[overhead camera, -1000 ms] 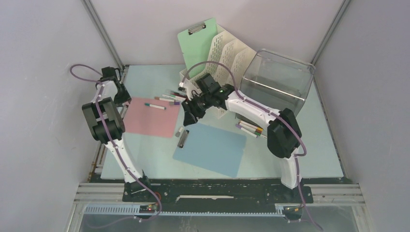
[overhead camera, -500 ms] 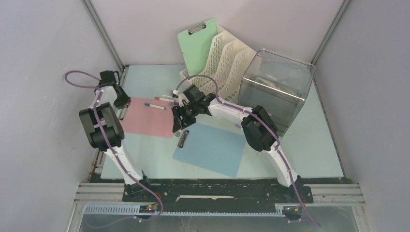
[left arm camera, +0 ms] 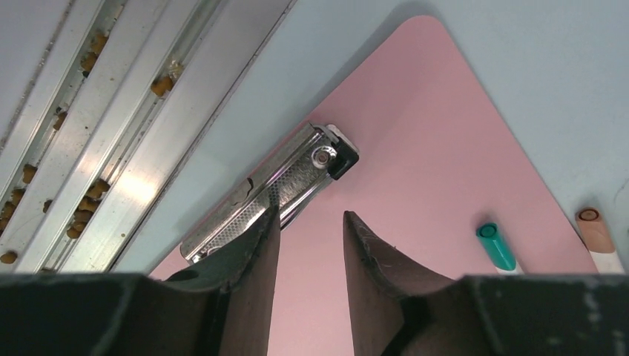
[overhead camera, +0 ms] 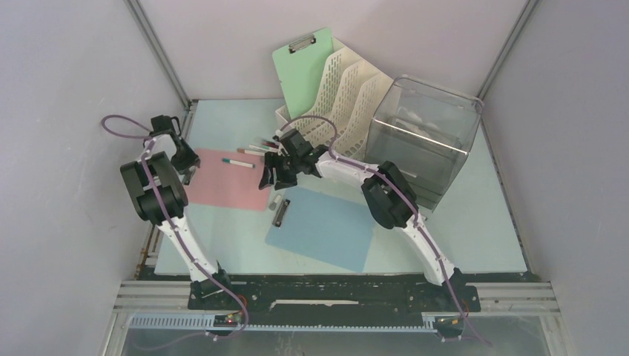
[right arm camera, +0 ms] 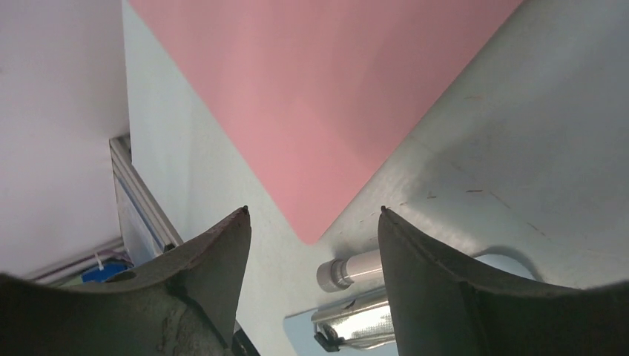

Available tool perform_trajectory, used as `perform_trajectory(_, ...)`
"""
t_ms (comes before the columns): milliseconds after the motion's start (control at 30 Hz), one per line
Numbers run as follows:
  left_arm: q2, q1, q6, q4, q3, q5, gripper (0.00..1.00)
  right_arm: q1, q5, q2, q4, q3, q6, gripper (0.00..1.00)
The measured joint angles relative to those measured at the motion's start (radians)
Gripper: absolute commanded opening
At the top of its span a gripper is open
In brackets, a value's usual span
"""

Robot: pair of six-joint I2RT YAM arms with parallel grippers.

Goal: Organize the desk
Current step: Pick up the folder from the center of the board.

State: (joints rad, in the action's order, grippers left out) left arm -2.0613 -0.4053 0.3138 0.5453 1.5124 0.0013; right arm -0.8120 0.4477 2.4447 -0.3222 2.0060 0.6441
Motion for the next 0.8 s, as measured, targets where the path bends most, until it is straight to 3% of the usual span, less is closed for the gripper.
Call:
perform_trajectory(333,-0.021,0.000,-0.001,0.060,0.046,0.003,0.39,0.000,-0.018,0.047,0.025,0.017,0.149,0.73)
perform_trajectory(800,-0.043,0.000,-0.032,0.111,0.093,0.005,0.38,0.014,0.084,0.089,0.133,0.019,0.313,0.73)
